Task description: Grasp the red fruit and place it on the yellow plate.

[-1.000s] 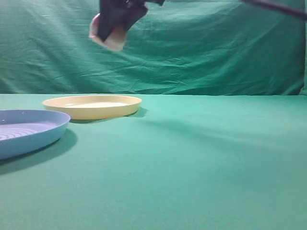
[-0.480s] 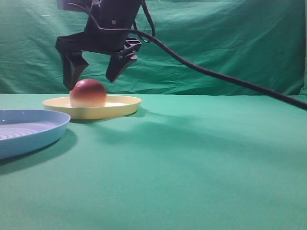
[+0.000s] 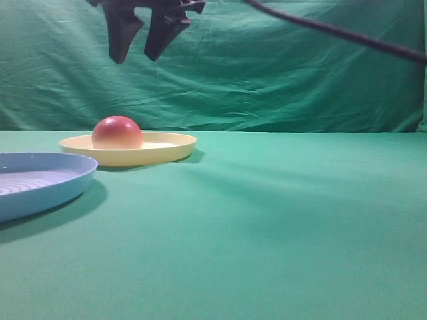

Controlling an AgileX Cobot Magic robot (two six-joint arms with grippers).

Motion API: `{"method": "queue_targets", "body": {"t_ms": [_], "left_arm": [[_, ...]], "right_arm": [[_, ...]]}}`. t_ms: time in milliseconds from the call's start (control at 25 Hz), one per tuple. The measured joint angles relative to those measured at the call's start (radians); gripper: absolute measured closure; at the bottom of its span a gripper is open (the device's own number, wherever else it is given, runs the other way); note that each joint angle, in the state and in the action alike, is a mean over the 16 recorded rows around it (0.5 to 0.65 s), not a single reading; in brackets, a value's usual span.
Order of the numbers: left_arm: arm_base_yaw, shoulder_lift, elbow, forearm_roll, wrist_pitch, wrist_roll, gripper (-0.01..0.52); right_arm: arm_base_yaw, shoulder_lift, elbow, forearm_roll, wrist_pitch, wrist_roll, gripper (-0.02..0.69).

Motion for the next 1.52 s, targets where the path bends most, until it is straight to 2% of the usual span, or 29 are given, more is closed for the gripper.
{"method": "queue_targets", "body": {"t_ms": [200,520,800,1160,1520], "left_arm": [[0.000,0.000,0.000,0.000,0.000,0.000,0.514],[0.000,0.000,0.000,0.000,0.000,0.000,0.514],[0.000,0.000,0.000,0.000,0.000,0.000,0.514],[0.000,0.000,0.000,0.000,0.000,0.000,0.514],[0.000,0.000,0.000,0.000,0.000,0.000,0.514]], "right_arm": [[0.000,-0.108,-0.003,0.005,0.102,0.049,0.663],[0.000,-0.279,-0.006,-0.040,0.250,0.136,0.665],[0.000,-0.477,0.040,-0.107,0.310,0.198,0.665],[-0.065,-0.828,0.352,-0.095,0.236,0.227,0.665],[-0.306,-1.223,0.853,-0.002,0.017,0.220,0.665]]}}
